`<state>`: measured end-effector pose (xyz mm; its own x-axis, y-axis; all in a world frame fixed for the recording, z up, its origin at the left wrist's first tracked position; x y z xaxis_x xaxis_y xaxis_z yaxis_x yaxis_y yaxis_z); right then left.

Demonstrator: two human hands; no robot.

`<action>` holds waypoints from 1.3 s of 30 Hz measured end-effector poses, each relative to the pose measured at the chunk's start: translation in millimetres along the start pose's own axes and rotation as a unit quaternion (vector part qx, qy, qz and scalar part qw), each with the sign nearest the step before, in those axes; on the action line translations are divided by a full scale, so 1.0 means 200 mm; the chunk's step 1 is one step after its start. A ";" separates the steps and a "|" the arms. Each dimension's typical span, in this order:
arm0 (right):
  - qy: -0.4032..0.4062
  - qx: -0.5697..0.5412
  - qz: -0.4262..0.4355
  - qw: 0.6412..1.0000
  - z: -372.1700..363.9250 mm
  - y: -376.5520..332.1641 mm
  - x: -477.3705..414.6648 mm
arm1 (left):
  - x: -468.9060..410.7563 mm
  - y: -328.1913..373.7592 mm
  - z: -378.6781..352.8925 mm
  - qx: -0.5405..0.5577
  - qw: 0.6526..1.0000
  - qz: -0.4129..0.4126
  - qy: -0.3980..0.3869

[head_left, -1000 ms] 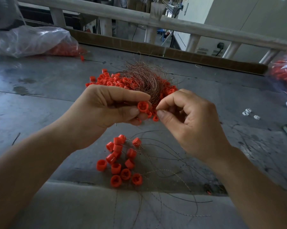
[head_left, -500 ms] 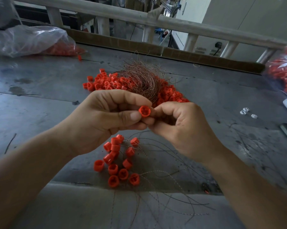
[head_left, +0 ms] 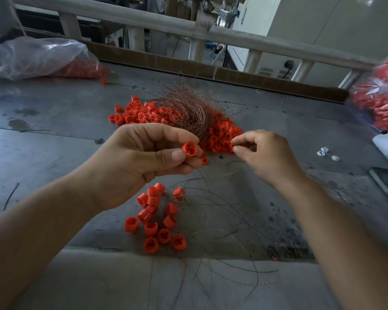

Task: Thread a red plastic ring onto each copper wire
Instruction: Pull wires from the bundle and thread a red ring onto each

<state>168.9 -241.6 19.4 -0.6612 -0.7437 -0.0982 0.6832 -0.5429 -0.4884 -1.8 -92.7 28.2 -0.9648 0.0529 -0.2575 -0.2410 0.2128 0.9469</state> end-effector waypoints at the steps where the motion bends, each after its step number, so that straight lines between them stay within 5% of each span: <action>1: 0.009 0.013 -0.002 1.000 0.00 0.01 -0.01 | 0.00 0.00 0.00 0.000 1.000 0.000 0.001; 8: -0.024 0.084 -0.029 0.996 -0.04 0.06 -0.06 | -0.01 -0.01 0.00 0.000 1.000 0.003 0.001; 25: -0.010 0.044 0.003 0.999 -0.04 0.02 -0.04 | 0.00 -0.01 -0.01 -0.012 1.000 0.015 0.005; 34: 0.002 -0.146 0.009 0.989 0.00 -0.01 -0.02 | 0.00 -0.01 0.00 -0.022 1.000 0.014 -0.012; 39: -0.039 -0.411 0.024 0.911 0.02 -0.10 0.05 | 0.00 -0.01 0.00 -0.043 0.999 0.025 -0.004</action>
<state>150.1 -239.6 31.2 -0.5908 -0.8016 -0.0913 0.2275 -0.0569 -0.9721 -0.9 -93.3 25.4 -0.9750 0.0690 -0.2114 -0.2017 0.1256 0.9714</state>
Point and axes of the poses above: each hand's wrist, its own x-axis away from the middle knuckle, its own z-axis out of the back of the hand, y = z × x, the point moved 1 cm from there along -x, towards the middle knuckle, and after that the axes turned 14 degrees about -y, right-handed, at the moved point
